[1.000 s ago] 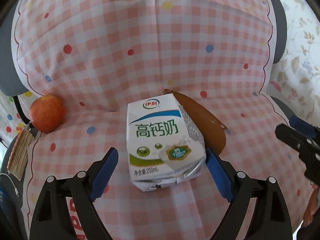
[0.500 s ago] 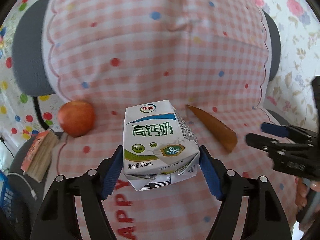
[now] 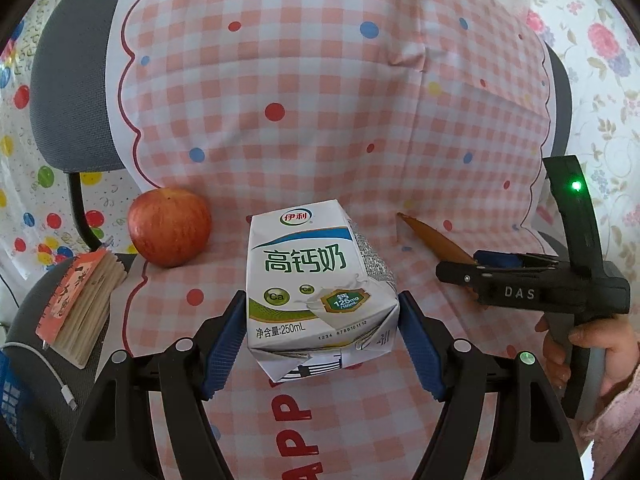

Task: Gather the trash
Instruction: 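Grasp the brown leather piece with the right gripper while the left gripper holds the carton, then carry the carton and leather piece over the bin and open both grippers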

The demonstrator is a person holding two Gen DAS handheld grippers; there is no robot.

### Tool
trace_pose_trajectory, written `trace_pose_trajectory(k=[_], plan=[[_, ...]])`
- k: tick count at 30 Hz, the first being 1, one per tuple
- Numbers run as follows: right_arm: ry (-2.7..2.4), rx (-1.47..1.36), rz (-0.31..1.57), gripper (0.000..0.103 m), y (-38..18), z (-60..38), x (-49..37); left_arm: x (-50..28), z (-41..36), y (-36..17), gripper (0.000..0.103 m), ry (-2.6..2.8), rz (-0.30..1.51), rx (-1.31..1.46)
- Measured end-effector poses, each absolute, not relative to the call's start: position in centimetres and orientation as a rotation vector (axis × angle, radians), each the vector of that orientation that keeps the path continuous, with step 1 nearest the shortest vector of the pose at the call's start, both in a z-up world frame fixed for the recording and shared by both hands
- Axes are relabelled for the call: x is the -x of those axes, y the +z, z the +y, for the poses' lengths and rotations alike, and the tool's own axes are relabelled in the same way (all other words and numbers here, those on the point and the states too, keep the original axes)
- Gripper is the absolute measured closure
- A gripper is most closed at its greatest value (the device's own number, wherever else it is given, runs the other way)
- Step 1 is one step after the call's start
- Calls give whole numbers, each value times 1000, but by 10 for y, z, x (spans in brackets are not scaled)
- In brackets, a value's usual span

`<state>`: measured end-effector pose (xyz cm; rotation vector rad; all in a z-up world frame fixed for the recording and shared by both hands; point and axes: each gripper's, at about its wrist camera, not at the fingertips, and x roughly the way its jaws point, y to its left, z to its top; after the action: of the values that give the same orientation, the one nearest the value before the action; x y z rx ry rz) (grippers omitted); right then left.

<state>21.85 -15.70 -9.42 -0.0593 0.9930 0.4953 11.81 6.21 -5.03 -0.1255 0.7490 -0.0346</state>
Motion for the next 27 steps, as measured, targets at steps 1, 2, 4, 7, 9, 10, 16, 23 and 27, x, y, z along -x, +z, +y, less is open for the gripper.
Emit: trace_pose_trajectory(k=[1,2,4,7,9,10,16,23,27], plan=[[503,65,989,29,-94,-156,-217,-119,62,-51,29,-34,750,126],[508,75,986,31,-94,-155,-216,-119,62,-51,29,-34,750,126],[486,96,974,46,-94,-154,-215,-118,62,-51,30,-33,750,125],[485,78,977,50,-92,-154,-211,-112,58,-47,29,-35,742,118],[467,109,934,50,-82,-153,-195,-101,55,-41,30,-41,729,114],[471,114,914,51,-76,-154,-185,-97,54,-39,30,-43,724,112],[471,86,825,51,-35,-169,-106,-48,33,-24,29,-112,699,73],[435,2,760,51,-8,-203,-9,19,6,-15,29,-196,684,57],[386,-7,741,50,-4,-220,37,48,-12,-13,29,-238,683,33]])
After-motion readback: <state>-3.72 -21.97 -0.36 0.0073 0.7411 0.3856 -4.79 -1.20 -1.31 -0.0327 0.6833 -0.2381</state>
